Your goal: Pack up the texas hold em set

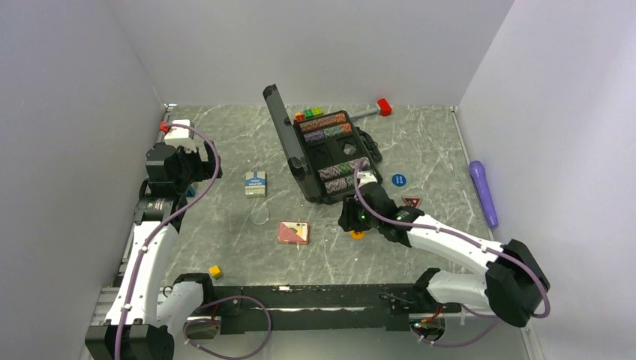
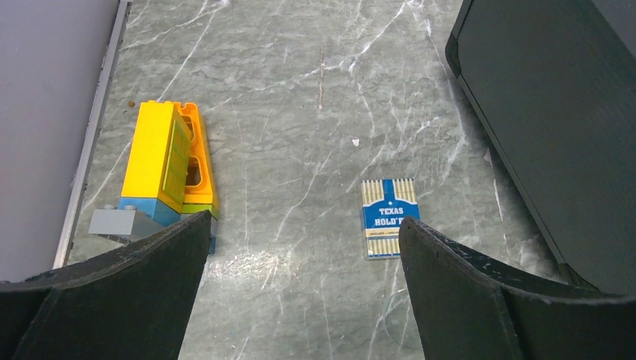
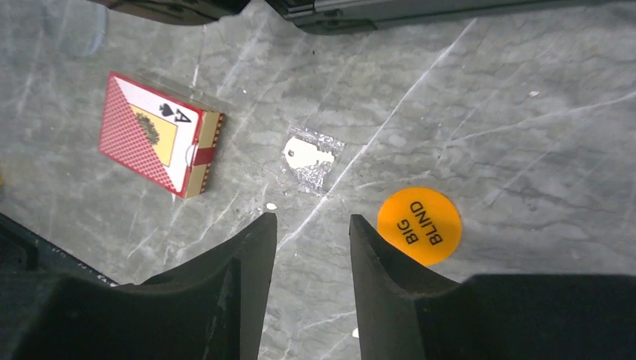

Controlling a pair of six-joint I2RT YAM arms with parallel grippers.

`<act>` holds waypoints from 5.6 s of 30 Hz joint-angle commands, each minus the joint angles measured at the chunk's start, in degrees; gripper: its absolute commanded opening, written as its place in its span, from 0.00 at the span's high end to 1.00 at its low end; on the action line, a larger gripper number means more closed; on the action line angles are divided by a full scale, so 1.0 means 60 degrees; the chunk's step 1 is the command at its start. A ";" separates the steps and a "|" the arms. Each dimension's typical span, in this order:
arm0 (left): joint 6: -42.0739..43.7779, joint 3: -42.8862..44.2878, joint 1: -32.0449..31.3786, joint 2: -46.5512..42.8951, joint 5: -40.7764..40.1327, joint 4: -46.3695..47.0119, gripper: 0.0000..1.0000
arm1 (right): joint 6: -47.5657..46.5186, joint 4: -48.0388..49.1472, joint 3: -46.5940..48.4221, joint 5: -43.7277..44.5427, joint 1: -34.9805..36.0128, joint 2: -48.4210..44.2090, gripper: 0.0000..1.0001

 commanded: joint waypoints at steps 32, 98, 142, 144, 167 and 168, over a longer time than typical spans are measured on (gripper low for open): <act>0.0008 -0.0017 0.0016 -0.0449 -0.0242 0.0285 0.01 | 0.1461 -0.0825 0.1980 0.2893 0.2150 0.3983 0.63; 0.0146 -0.0072 0.0022 -0.0425 -0.0132 0.0511 0.01 | -0.4519 -0.0763 0.7952 -0.3735 -0.3243 0.6400 1.00; 0.0096 -0.0025 0.0018 -0.0347 -0.0139 0.0459 0.01 | -0.4243 -0.2921 1.1487 -0.2411 -0.2639 0.9967 0.54; 0.0096 -0.0040 0.0014 -0.0363 -0.0145 0.0470 0.01 | -0.4159 -0.2751 1.1389 -0.2313 -0.2642 0.9795 0.52; 0.0096 -0.0039 0.0014 -0.0336 -0.0125 0.0481 0.01 | -0.3808 -0.1889 1.0749 -0.2204 -0.2599 0.9668 0.83; 0.0096 -0.0039 0.0023 -0.0333 -0.0125 0.0478 0.01 | -0.3808 -0.1900 1.0759 -0.2217 -0.2575 0.9721 0.83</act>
